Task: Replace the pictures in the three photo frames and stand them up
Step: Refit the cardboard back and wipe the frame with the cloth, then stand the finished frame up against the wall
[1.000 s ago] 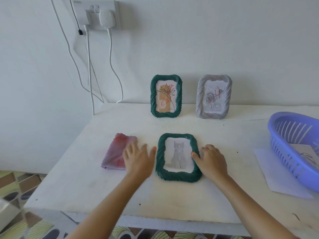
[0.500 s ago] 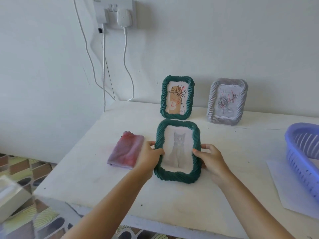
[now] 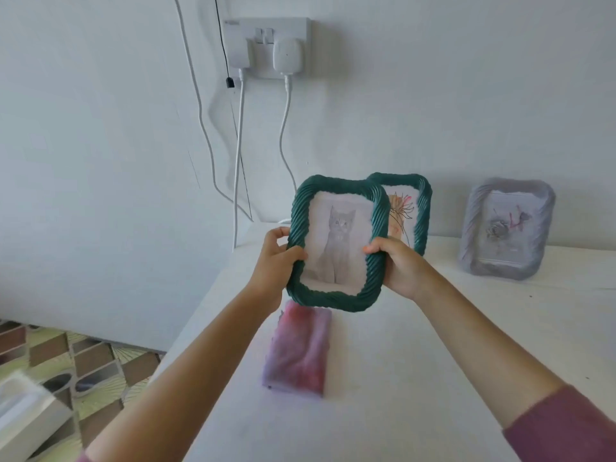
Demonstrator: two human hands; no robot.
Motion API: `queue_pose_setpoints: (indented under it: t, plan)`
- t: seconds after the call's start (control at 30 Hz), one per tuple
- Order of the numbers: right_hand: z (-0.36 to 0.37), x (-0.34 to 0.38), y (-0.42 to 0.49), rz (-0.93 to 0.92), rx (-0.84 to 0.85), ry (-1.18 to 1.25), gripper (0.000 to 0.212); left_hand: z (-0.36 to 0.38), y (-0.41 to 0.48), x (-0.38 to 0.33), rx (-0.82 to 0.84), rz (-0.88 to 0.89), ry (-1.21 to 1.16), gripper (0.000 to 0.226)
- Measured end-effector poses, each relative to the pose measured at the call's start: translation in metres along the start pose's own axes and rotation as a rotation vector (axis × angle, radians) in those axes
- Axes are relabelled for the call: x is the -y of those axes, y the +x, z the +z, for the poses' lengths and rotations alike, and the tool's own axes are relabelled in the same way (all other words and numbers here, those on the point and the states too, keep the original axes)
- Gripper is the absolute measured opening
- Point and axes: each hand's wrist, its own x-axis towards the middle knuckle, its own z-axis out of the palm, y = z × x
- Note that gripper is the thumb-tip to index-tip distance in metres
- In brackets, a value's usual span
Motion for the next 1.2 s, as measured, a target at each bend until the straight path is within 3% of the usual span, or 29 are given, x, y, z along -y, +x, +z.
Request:
queue_pose_setpoints:
  t: [0.1,0.2,0.43,0.77,0.97,1.2]
  plan:
    - [0.026,0.006,0.047,-0.022,-0.039,-0.046,0.052,-0.023,0.044,-0.009,0.022,0.017,0.027,0.033]
    - [0.045,0.010,0.088,-0.046,-0.094,-0.099,0.059,-0.040,0.086,-0.010,0.037,0.008,0.036,0.034]
    - [0.054,0.001,0.144,-0.058,-0.283,-0.224,0.032,-0.054,0.153,0.014,0.050,-0.038,0.015,0.033]
    - [0.045,-0.020,0.180,-0.068,-0.268,-0.259,0.035,-0.062,0.183,0.040,0.052,-0.058,-0.033,0.035]
    - [0.033,-0.039,0.169,-0.117,-0.220,-0.263,0.012,-0.064,0.177,0.043,0.036,-0.019,-0.014,0.037]
    - [0.024,-0.059,0.140,-0.233,-0.287,-0.275,0.036,-0.078,0.159,0.061,-0.099,0.113,0.192,0.041]
